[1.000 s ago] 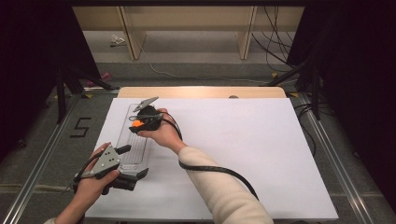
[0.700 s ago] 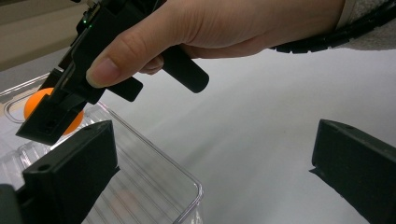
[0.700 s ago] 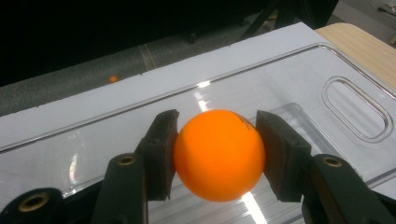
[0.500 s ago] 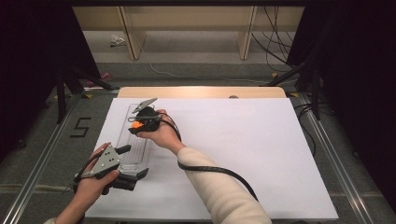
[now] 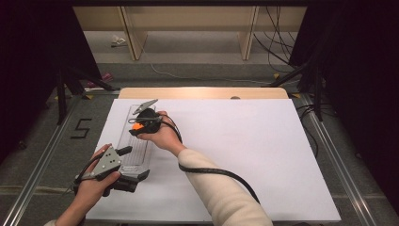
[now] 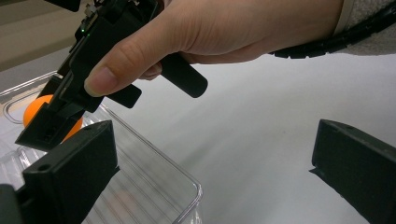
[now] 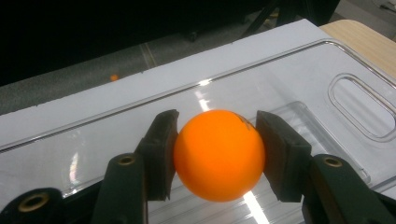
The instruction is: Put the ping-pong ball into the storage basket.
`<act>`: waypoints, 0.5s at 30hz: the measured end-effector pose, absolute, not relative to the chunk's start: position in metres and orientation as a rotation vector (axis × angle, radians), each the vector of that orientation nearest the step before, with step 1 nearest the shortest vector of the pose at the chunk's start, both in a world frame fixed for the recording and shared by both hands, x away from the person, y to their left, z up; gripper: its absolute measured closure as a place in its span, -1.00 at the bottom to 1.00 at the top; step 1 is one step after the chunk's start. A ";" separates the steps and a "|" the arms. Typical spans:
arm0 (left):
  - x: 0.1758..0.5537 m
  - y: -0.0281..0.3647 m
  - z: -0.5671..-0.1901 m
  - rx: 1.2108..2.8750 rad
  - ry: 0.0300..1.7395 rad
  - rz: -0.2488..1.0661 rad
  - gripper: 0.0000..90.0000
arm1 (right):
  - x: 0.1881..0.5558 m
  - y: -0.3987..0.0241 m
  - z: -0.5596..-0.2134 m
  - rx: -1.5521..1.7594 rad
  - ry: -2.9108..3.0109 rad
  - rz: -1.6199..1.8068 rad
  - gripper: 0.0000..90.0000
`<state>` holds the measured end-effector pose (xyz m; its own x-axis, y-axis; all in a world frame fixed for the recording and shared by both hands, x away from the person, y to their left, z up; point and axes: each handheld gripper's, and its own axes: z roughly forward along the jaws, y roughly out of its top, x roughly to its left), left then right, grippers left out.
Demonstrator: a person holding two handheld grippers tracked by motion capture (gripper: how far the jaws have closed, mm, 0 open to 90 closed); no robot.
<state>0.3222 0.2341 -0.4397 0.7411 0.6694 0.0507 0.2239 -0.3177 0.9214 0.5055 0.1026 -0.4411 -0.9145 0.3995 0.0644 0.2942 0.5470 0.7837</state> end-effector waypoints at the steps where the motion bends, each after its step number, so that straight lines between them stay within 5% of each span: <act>1: 0.322 0.234 -0.440 1.883 0.688 0.527 -1.00 | 0.506 0.103 -0.441 0.598 2.653 1.312 0.13; 15: 0.322 0.234 -0.440 1.883 0.687 0.527 -1.00 | 0.504 0.099 -0.436 0.621 2.626 1.344 -0.19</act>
